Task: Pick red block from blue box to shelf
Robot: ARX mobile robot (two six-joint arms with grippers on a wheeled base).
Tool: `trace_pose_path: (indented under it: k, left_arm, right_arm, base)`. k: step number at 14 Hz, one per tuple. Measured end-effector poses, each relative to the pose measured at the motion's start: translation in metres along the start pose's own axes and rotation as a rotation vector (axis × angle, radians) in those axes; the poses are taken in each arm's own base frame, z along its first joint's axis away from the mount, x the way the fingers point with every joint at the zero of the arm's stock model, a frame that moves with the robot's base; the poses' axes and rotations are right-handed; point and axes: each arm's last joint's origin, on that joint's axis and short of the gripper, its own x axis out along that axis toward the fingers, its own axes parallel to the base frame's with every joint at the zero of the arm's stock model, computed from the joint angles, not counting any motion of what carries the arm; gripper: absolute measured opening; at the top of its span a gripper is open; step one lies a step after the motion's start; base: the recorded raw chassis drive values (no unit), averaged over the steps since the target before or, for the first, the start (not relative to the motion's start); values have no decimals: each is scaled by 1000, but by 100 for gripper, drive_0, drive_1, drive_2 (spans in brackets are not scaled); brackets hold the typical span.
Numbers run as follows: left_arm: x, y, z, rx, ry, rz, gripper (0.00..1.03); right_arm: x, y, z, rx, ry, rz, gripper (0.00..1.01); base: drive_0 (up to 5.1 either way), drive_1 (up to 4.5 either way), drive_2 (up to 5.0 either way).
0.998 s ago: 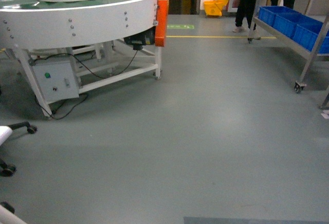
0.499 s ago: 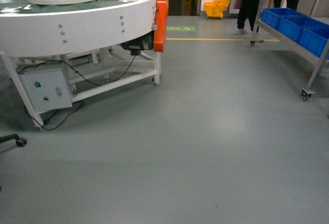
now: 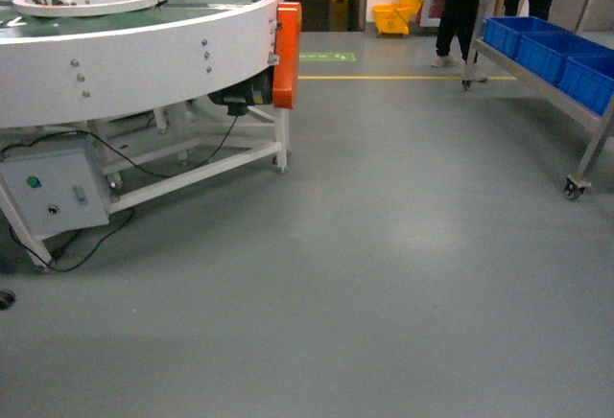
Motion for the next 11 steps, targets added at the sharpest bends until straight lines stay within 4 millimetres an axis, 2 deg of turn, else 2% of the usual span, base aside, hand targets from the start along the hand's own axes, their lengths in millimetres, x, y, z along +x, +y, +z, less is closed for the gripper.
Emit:
trace_pose_path:
  k: [11]
  left_arm:
    - [0,0,0,0,1,0,98]
  right_arm:
    - [0,0,0,0,0,0,28]
  base:
    - [-2,407,-412]
